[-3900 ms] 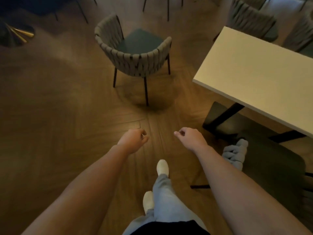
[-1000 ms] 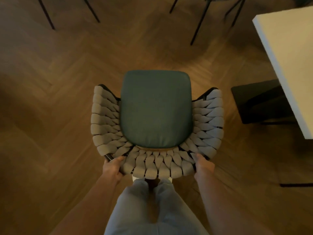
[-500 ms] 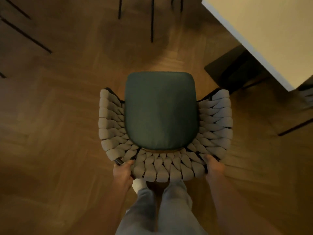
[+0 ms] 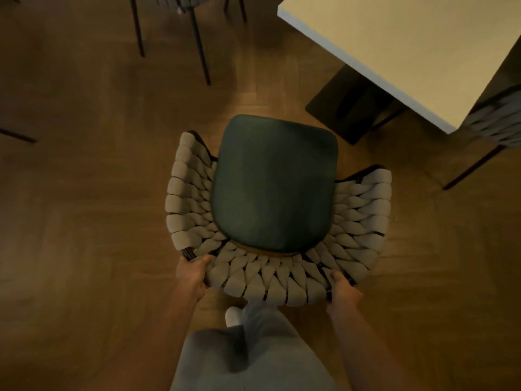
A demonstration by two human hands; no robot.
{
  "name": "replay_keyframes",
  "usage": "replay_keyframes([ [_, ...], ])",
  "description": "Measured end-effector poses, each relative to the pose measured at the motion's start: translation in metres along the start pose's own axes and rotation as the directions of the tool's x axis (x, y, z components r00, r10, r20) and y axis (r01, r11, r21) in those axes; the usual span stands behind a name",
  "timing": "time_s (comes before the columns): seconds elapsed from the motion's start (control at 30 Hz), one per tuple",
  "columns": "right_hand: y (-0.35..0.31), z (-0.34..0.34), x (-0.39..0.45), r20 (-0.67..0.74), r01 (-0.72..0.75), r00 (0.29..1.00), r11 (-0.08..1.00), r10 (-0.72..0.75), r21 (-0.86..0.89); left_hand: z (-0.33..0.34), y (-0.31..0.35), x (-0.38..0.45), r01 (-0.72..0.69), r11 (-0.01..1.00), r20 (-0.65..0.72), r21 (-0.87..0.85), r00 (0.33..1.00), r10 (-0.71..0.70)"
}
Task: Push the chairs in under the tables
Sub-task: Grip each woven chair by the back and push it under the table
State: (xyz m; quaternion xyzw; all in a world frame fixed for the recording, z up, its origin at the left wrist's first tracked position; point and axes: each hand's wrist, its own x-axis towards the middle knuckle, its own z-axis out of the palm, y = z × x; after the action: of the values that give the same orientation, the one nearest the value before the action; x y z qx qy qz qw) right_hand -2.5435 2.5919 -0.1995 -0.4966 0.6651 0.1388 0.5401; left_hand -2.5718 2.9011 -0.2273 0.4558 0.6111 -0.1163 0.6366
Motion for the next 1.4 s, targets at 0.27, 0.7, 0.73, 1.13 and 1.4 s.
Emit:
replay_keyframes([
  [0.27, 0.020, 0.038, -0.006, -0.032, -0.001, 0.999, 0.991, 0.005, 0.137, -0.005, 0.057, 0.026, -0.052, 0.987, 0.066, 0.152, 0.997, 0.042],
  [0.7, 0.074, 0.091, -0.030, -0.178, -0.070, 0.977, 0.970, 0.113, 0.232, -0.016, 0.142, 0.060, -0.272, 0.873, 0.289, 0.405, 0.944, 0.159],
  [0.73, 0.078, 0.092, -0.034, -0.186, -0.072, 0.975, 0.968, 0.119, 0.239, -0.017, 0.144, 0.066, -0.272, 0.861, 0.285, 0.429, 0.946, 0.156],
  [1.13, 0.100, 0.103, -0.049, -0.296, 0.005, 0.953, 0.975, -0.073, -0.224, -0.026, 0.162, 0.088, -0.417, 0.615, 0.387, 0.669, 0.902, 0.191],
  [1.4, 0.155, 0.105, -0.094, 0.055, 0.349, 0.777, 0.357, -0.627, -0.866, -0.046, 0.146, 0.050, -0.676, -0.070, 0.642, 0.734, 0.656, 0.396],
])
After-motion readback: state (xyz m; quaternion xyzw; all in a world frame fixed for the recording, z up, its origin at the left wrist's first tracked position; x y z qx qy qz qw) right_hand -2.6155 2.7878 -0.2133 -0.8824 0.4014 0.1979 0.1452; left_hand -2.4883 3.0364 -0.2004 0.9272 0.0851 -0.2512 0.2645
